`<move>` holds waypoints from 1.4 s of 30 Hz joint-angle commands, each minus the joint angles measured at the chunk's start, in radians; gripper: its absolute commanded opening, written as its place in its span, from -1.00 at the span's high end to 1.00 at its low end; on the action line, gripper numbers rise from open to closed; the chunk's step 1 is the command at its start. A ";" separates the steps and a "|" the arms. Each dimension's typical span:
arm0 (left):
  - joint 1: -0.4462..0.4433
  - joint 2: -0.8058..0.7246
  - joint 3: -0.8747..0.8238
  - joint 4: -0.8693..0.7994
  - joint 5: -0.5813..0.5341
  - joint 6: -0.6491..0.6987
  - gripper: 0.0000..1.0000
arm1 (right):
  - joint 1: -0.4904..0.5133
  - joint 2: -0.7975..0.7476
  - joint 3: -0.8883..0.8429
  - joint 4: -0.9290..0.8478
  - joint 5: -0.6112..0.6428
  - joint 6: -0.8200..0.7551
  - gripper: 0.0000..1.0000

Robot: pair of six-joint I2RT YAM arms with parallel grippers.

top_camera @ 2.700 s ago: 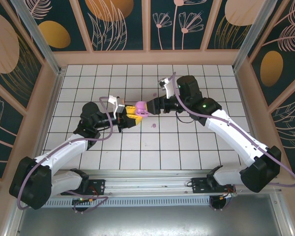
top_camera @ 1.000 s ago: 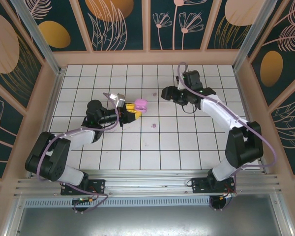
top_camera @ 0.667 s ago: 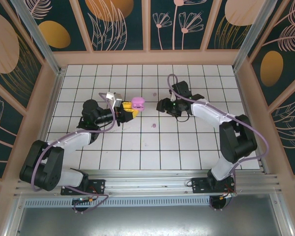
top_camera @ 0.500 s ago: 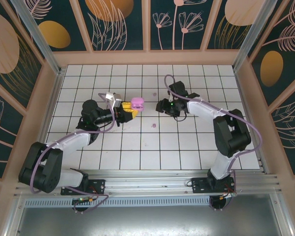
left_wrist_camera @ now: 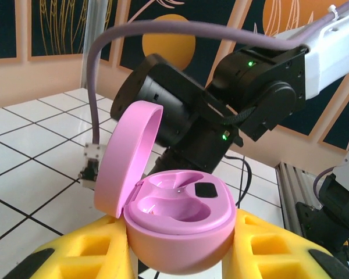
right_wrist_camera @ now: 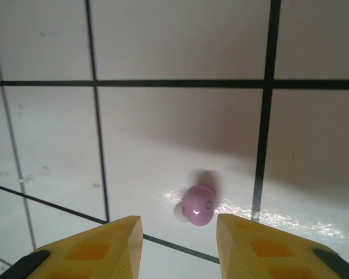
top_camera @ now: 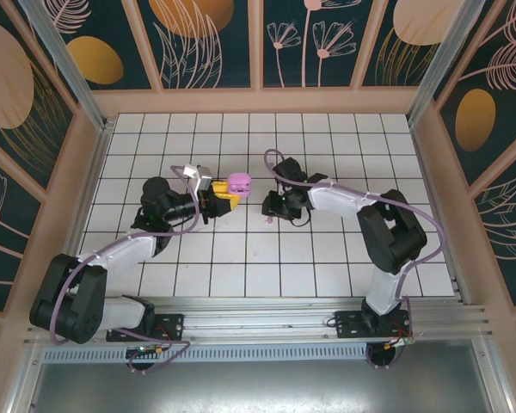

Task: Insert the wireless bluetooth earbuds into the charging case

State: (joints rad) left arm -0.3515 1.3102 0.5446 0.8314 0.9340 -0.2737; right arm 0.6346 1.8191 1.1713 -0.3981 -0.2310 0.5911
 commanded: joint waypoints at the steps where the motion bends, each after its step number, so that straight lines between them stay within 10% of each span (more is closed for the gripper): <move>1: 0.009 -0.023 -0.010 -0.003 0.000 0.025 1.00 | 0.012 0.014 -0.006 -0.045 0.052 0.025 0.22; 42: 0.009 -0.040 0.001 -0.090 -0.002 0.073 1.00 | 0.027 0.137 0.052 -0.012 0.055 -0.026 0.50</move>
State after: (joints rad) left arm -0.3515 1.2873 0.5327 0.7609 0.9310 -0.2317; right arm 0.6548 1.9152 1.2003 -0.4015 -0.2024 0.5987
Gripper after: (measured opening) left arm 0.322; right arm 0.253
